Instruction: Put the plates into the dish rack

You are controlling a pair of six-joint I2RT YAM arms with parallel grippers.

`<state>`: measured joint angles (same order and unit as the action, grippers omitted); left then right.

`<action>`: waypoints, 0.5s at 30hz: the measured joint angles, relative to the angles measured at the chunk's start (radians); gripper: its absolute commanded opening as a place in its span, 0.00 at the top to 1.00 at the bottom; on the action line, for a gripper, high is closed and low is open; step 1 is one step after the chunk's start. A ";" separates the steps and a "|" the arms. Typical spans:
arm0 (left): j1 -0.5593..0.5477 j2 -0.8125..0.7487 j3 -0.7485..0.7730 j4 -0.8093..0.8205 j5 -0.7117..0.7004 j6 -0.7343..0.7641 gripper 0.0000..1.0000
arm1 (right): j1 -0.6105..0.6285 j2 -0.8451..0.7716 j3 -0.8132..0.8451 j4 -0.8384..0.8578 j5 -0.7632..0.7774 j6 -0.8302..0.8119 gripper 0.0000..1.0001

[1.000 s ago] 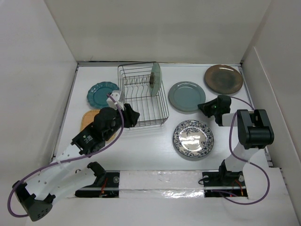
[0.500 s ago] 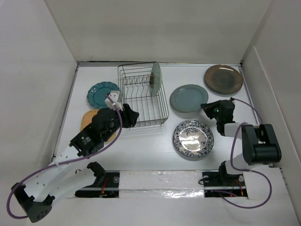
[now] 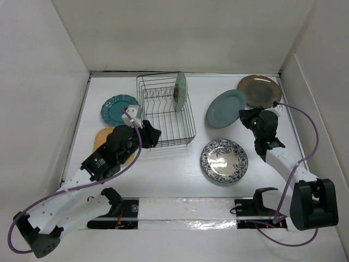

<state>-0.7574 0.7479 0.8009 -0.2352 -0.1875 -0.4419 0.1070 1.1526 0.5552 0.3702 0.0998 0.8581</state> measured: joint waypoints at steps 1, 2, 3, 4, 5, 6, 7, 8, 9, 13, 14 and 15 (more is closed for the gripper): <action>0.000 0.000 0.000 0.000 0.000 0.000 0.60 | 0.002 -0.014 0.007 -0.024 0.011 -0.008 1.00; 0.000 0.000 0.000 0.000 0.000 0.000 0.60 | 0.006 -0.032 0.023 -0.057 0.026 -0.019 1.00; 0.000 0.000 0.000 0.000 0.000 0.000 0.60 | 0.013 -0.050 0.042 -0.094 0.037 -0.035 1.00; 0.000 0.000 0.000 0.000 0.000 0.000 0.60 | 0.024 -0.069 0.069 -0.135 0.053 -0.054 1.00; 0.000 0.000 0.000 0.000 0.000 0.000 0.60 | 0.037 -0.085 0.106 -0.180 0.076 -0.075 1.00; 0.000 0.000 0.000 0.001 0.001 0.000 0.60 | 0.054 -0.097 0.148 -0.218 0.098 -0.100 1.00; 0.000 0.000 0.000 0.001 0.002 0.000 0.60 | 0.072 -0.106 0.193 -0.251 0.122 -0.127 1.00; 0.000 0.000 0.000 0.002 0.004 0.000 0.60 | 0.093 -0.111 0.239 -0.281 0.143 -0.150 1.00; 0.000 0.000 0.000 0.003 0.005 0.000 0.60 | 0.121 -0.112 0.296 -0.313 0.170 -0.176 1.00; 0.005 0.000 0.000 0.006 0.010 0.000 0.60 | 0.229 -0.104 0.509 -0.356 0.235 -0.261 1.00; 0.006 0.000 0.000 0.006 0.011 0.000 0.60 | 0.254 -0.098 0.554 -0.355 0.246 -0.277 1.00; 0.006 0.000 0.000 0.006 0.012 0.000 0.60 | 0.277 -0.087 0.599 -0.355 0.255 -0.291 1.00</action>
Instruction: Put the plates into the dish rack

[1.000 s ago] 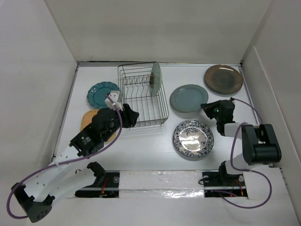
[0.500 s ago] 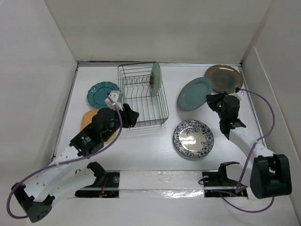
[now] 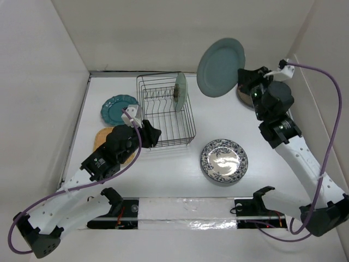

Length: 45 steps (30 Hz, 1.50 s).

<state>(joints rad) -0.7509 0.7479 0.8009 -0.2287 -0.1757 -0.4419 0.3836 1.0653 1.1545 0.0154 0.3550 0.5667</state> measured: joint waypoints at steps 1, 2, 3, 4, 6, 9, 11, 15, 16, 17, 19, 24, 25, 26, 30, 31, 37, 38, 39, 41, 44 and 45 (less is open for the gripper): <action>0.000 0.000 0.000 0.000 0.000 0.000 0.60 | 0.024 0.017 0.045 0.003 0.007 -0.013 1.00; 0.003 0.000 0.000 0.000 0.001 0.000 0.60 | 0.048 0.039 0.089 0.008 0.014 -0.027 1.00; 0.007 0.000 0.000 0.000 0.002 0.000 0.60 | 0.066 0.062 0.129 0.011 0.019 -0.042 1.00; 0.007 0.000 0.000 0.000 0.003 0.000 0.60 | 0.085 0.090 0.173 0.011 0.022 -0.056 1.00; 0.009 0.000 0.000 0.000 0.003 0.000 0.60 | 0.121 0.158 0.250 0.013 0.029 -0.084 1.00; 0.013 0.000 0.000 0.000 0.003 0.000 0.60 | 0.160 0.281 0.369 0.000 0.038 -0.128 1.00; 0.013 0.000 0.000 0.000 0.003 0.000 0.60 | 0.185 0.378 0.458 -0.029 0.050 -0.163 1.00; 0.013 -0.006 0.000 0.000 0.003 0.000 0.60 | 0.225 0.589 0.658 -0.107 0.082 -0.235 1.00; 0.013 -0.008 0.000 0.000 0.003 0.000 0.60 | 0.232 0.638 0.707 -0.124 0.089 -0.252 1.00; 0.013 -0.010 0.000 0.000 0.004 0.000 0.60 | 0.240 0.685 0.755 -0.143 0.096 -0.265 1.00; 0.013 -0.013 0.000 0.001 0.007 0.000 0.60 | 0.248 0.764 0.840 -0.177 0.110 -0.290 1.00; 0.013 -0.014 0.000 0.001 0.011 0.000 0.60 | 0.266 0.904 0.994 -0.242 0.139 -0.340 1.00; 0.013 -0.016 0.000 0.001 0.011 0.000 0.60 | 0.267 0.920 1.008 -0.252 0.146 -0.350 1.00; 0.013 -0.018 0.000 0.001 0.011 0.000 0.60 | 0.268 0.934 1.018 -0.259 0.153 -0.358 1.00; 0.013 -0.024 0.000 0.001 0.011 0.000 0.60 | 0.273 0.973 1.035 -0.278 0.185 -0.391 1.00; 0.013 -0.024 0.000 0.001 0.012 0.000 0.60 | 0.274 0.983 1.038 -0.280 0.193 -0.401 1.00; 0.013 -0.024 0.000 0.001 0.018 0.000 0.60 | 0.279 1.049 1.064 -0.290 0.229 -0.444 1.00; 0.013 -0.024 0.000 0.001 0.018 0.000 0.60 | 0.280 1.056 1.064 -0.294 0.230 -0.447 1.00; 0.013 -0.024 0.000 0.002 0.018 0.000 0.60 | 0.283 1.062 1.064 -0.300 0.230 -0.449 1.00; 0.013 -0.024 0.000 0.001 0.019 0.000 0.60 | 0.287 1.067 1.052 -0.301 0.230 -0.451 1.00; 0.013 -0.024 0.000 0.001 0.019 0.000 0.60 | 0.294 1.067 1.011 -0.286 0.229 -0.450 1.00; 0.013 -0.024 0.000 0.001 0.019 0.000 0.60 | 0.296 1.067 0.995 -0.278 0.229 -0.447 1.00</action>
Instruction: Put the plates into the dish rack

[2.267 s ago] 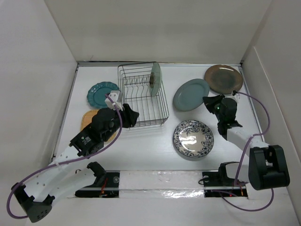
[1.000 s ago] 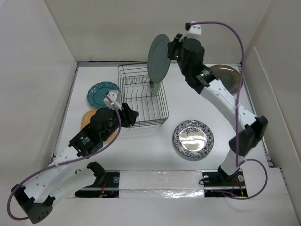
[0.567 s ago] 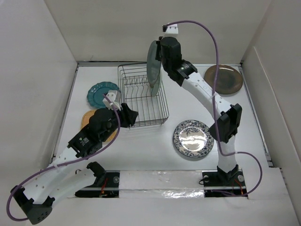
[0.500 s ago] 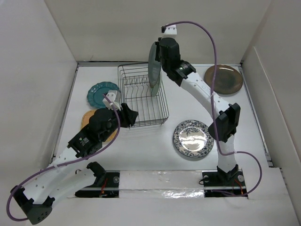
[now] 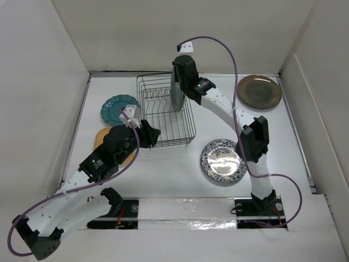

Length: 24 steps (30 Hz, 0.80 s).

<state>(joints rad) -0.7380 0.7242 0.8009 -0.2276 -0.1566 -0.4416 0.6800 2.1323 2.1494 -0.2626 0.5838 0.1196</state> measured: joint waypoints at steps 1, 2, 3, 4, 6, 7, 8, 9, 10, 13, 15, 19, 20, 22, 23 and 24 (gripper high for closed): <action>0.000 0.000 0.000 0.000 0.001 0.000 0.60 | 0.001 0.000 -0.021 0.008 -0.007 0.006 1.00; 0.000 0.000 0.000 0.000 0.002 0.000 0.60 | 0.002 0.000 -0.043 0.018 -0.011 0.011 1.00; 0.000 0.000 0.000 0.000 0.002 0.000 0.60 | 0.002 0.000 -0.064 0.027 -0.018 0.017 1.00; 0.000 0.000 0.000 0.000 0.003 0.000 0.60 | 0.003 0.000 -0.085 0.032 -0.022 0.021 1.00; 0.000 0.000 0.000 0.000 0.003 0.001 0.60 | 0.005 0.000 -0.121 0.056 -0.023 0.030 1.00; 0.000 0.000 0.000 0.000 0.003 0.002 0.60 | 0.004 0.000 -0.124 0.063 -0.022 0.035 1.00; 0.000 0.000 0.000 0.000 0.003 0.003 0.60 | 0.004 -0.003 -0.132 0.073 -0.027 0.039 1.00; 0.000 0.000 0.000 0.000 0.003 0.003 0.60 | 0.002 -0.005 -0.140 0.078 -0.026 0.043 1.00; 0.000 0.000 0.000 0.000 0.004 0.003 0.60 | 0.002 -0.007 -0.150 0.092 -0.022 0.047 0.98; 0.000 0.000 0.000 0.000 0.005 0.004 0.60 | 0.001 -0.010 -0.167 0.108 -0.018 0.069 0.57; 0.000 0.000 0.000 0.000 0.006 0.005 0.60 | 0.000 -0.020 -0.182 0.112 -0.018 0.088 0.37; 0.000 0.000 0.000 0.000 0.007 0.006 0.60 | -0.010 -0.084 -0.222 0.105 -0.056 0.131 0.15; 0.000 0.000 0.000 0.000 0.007 0.006 0.60 | -0.018 -0.110 -0.232 0.106 -0.072 0.147 0.15; 0.000 0.000 0.000 0.000 0.007 0.006 0.60 | -0.039 -0.179 -0.267 0.118 -0.108 0.177 0.14; 0.000 0.000 0.000 0.001 0.007 0.007 0.60 | -0.054 -0.227 -0.303 0.128 -0.126 0.196 0.14; 0.000 0.000 0.000 0.000 0.007 0.007 0.60 | -0.073 -0.283 -0.344 0.138 -0.149 0.217 0.15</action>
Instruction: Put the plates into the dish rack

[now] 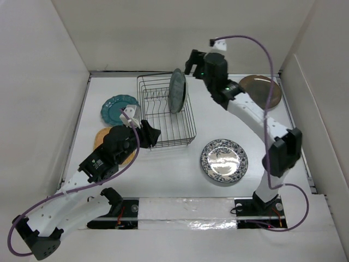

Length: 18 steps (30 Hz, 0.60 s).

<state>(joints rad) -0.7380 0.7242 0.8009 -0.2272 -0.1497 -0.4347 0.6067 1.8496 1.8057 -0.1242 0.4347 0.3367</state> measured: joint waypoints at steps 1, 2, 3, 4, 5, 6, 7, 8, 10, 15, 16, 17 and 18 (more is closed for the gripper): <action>0.000 0.000 0.000 0.000 0.000 0.000 0.60 | -0.025 -0.056 -0.040 0.011 -0.020 0.024 0.28; 0.000 0.000 0.000 0.000 0.000 0.000 0.60 | -0.054 -0.115 -0.094 0.046 -0.039 0.048 0.45; 0.000 0.000 0.000 0.000 0.001 0.000 0.60 | -0.087 -0.174 -0.148 0.077 -0.052 0.068 0.64; 0.000 0.000 0.000 0.000 0.001 0.000 0.60 | -0.127 -0.236 -0.213 0.105 -0.063 0.104 0.96; 0.000 0.000 0.000 0.000 0.002 0.000 0.60 | -0.177 -0.294 -0.280 0.138 -0.071 0.140 1.00; 0.000 0.000 0.000 0.000 0.003 0.000 0.60 | -0.230 -0.344 -0.346 0.167 -0.072 0.180 1.00; 0.000 0.000 0.000 0.000 0.004 0.000 0.60 | -0.292 -0.381 -0.404 0.188 -0.073 0.220 1.00; 0.000 0.000 0.000 0.000 0.005 0.000 0.60 | -0.348 -0.403 -0.452 0.204 -0.076 0.256 1.00; 0.000 0.000 0.000 0.001 0.008 0.000 0.60 | -0.473 -0.419 -0.566 0.246 -0.094 0.334 0.96; 0.000 0.000 0.000 0.002 0.010 0.000 0.60 | -0.700 -0.338 -0.806 0.253 -0.146 0.484 0.54; 0.000 0.000 0.000 0.002 0.010 0.000 0.60 | -0.726 -0.317 -0.833 0.248 -0.152 0.501 0.42; 0.000 0.000 0.000 0.002 0.010 0.000 0.60 | -0.745 -0.298 -0.851 0.243 -0.160 0.519 0.38; 0.000 0.000 0.000 0.002 0.010 0.000 0.60 | -0.761 -0.278 -0.859 0.240 -0.166 0.535 0.37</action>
<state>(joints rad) -0.7380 0.7242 0.8009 -0.2249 -0.1394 -0.4347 -0.1543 1.5715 0.9466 0.1162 0.2691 0.8715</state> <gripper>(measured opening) 0.397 0.592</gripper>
